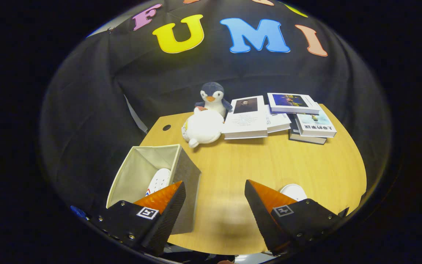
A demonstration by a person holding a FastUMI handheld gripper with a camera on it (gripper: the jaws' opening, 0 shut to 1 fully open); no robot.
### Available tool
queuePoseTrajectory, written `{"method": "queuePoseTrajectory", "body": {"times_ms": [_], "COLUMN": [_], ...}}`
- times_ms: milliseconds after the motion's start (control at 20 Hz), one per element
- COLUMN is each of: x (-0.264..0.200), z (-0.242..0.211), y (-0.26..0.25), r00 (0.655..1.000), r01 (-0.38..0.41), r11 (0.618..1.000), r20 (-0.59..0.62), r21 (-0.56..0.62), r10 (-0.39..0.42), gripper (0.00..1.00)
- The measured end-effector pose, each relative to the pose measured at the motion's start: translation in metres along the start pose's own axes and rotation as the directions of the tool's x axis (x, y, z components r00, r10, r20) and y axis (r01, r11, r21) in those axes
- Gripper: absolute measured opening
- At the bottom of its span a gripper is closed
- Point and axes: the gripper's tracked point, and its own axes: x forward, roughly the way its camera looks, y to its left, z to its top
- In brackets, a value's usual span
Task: Open the storage box then place both shoes into the box .Put the left shoe in first, then the right shoe, with the right side of both shoes facing outward in a uniform manner.
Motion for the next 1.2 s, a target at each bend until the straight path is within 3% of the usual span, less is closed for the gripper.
{"method": "queuePoseTrajectory", "body": {"times_ms": [700,1200], "x": [-0.018,0.001], "z": [-0.052,-0.109], "y": [-0.153,-0.212], "r00": [0.983,0.954], "r01": [0.173,0.241], "r11": [0.982,0.97], "r20": [-0.072,-0.193], "r21": [0.077,0.033], "r10": [-0.167,-0.23], "gripper": [0.98,0.98]}}
